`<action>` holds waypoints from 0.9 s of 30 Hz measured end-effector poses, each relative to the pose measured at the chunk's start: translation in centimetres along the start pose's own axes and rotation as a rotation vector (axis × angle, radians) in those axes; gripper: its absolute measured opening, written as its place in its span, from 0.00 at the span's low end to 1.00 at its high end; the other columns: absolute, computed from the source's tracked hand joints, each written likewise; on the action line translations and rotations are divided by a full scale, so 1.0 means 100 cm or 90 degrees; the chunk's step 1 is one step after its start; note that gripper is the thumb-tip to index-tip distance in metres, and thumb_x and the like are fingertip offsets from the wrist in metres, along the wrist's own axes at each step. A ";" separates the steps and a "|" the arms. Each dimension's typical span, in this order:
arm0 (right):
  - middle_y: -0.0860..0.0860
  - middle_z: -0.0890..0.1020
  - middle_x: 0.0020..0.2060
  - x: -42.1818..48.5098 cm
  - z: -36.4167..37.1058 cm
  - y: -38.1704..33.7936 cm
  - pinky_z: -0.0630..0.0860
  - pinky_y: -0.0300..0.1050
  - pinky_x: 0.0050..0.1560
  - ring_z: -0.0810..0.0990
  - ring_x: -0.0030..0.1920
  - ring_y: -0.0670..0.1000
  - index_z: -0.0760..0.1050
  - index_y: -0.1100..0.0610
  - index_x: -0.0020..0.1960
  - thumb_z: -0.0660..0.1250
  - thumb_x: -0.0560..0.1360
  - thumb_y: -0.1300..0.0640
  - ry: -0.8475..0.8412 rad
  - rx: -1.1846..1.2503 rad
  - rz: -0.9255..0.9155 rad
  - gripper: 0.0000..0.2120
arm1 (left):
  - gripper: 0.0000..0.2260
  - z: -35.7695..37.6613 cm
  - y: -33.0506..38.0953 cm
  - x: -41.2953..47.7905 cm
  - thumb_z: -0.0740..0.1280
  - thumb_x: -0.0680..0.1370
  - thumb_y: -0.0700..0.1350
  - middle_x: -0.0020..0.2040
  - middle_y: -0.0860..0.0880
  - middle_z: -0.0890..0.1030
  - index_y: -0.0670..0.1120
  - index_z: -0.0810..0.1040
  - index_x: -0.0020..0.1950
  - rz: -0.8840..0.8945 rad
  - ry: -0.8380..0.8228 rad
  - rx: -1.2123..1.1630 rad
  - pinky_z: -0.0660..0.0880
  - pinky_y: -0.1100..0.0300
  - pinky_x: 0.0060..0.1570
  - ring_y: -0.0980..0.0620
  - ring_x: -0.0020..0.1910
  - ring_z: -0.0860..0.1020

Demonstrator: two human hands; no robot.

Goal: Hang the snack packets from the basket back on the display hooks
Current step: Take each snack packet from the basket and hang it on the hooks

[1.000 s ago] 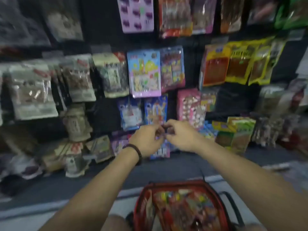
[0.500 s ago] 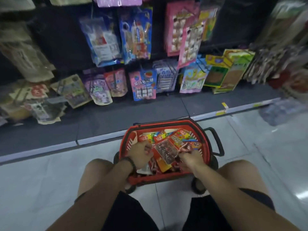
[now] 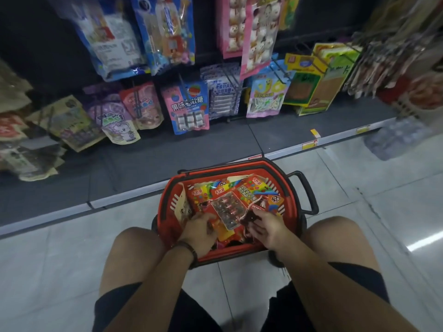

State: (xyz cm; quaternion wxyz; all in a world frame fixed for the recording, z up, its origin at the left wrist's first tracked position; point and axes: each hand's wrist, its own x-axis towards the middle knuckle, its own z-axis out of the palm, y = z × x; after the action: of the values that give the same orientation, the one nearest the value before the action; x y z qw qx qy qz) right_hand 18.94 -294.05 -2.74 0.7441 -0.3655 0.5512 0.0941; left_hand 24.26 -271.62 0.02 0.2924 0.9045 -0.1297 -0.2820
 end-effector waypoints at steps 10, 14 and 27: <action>0.56 0.88 0.50 0.023 0.017 -0.008 0.85 0.51 0.46 0.88 0.48 0.55 0.80 0.61 0.61 0.71 0.84 0.56 0.025 -0.063 0.015 0.10 | 0.11 0.013 -0.009 -0.004 0.72 0.80 0.47 0.66 0.55 0.75 0.55 0.81 0.62 0.012 0.007 -0.011 0.79 0.57 0.66 0.54 0.62 0.78; 0.60 0.88 0.54 0.019 0.018 -0.001 0.85 0.61 0.60 0.88 0.56 0.61 0.78 0.59 0.70 0.69 0.84 0.62 0.064 0.028 -0.084 0.14 | 0.06 0.005 -0.009 -0.004 0.71 0.80 0.48 0.63 0.56 0.73 0.56 0.81 0.57 -0.002 0.038 0.006 0.74 0.60 0.65 0.56 0.61 0.74; 0.53 0.91 0.51 -0.117 0.005 -0.062 0.84 0.60 0.59 0.90 0.53 0.58 0.84 0.56 0.59 0.65 0.87 0.54 -0.109 -0.054 -0.399 0.10 | 0.03 -0.084 0.062 -0.004 0.72 0.82 0.49 0.45 0.69 0.84 0.54 0.80 0.54 0.035 0.100 -0.264 0.72 0.76 0.46 0.71 0.45 0.81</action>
State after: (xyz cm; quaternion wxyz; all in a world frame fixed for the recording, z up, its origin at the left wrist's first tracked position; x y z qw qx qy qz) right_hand 18.32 -295.09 10.41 0.7648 -0.5386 0.3427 -0.0865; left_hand 28.38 -272.52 9.53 0.4889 0.8404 -0.0707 -0.2228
